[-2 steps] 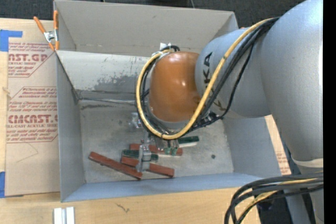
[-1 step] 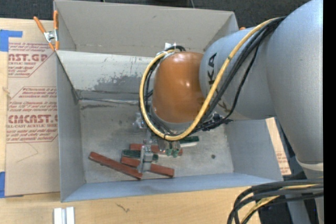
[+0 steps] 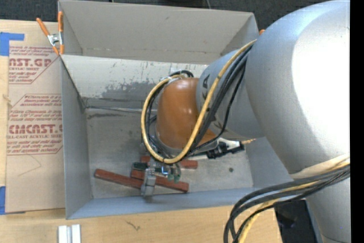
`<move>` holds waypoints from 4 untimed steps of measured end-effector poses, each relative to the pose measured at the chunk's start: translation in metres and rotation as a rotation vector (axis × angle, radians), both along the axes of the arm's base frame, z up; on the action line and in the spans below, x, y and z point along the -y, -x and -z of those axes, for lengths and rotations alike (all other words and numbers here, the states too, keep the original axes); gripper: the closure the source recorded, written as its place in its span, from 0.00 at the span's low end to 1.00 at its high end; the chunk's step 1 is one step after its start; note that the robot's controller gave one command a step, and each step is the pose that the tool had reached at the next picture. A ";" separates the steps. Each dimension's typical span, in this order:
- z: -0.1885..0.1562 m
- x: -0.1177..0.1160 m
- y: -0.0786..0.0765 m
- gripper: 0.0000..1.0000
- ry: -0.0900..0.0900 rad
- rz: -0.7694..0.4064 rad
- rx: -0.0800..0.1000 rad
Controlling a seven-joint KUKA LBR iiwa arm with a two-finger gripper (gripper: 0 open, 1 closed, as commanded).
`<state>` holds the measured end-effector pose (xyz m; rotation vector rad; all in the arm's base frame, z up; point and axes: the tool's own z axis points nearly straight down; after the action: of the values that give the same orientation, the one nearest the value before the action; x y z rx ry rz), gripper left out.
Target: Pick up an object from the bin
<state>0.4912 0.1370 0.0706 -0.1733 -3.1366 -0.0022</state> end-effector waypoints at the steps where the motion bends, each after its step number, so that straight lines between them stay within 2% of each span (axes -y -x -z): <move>1: -0.002 -0.001 -0.001 1.00 -0.001 -0.008 0.005; 3: -0.006 -0.001 -0.001 1.00 -0.001 -0.007 0.005; 4: -0.019 -0.001 0.001 1.00 0.002 -0.008 -0.003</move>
Offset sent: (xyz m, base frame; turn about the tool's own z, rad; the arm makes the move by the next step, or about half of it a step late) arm 0.0000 0.0000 0.0000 0.0000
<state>0.4906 0.1379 0.0895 -0.1610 -3.1345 0.0004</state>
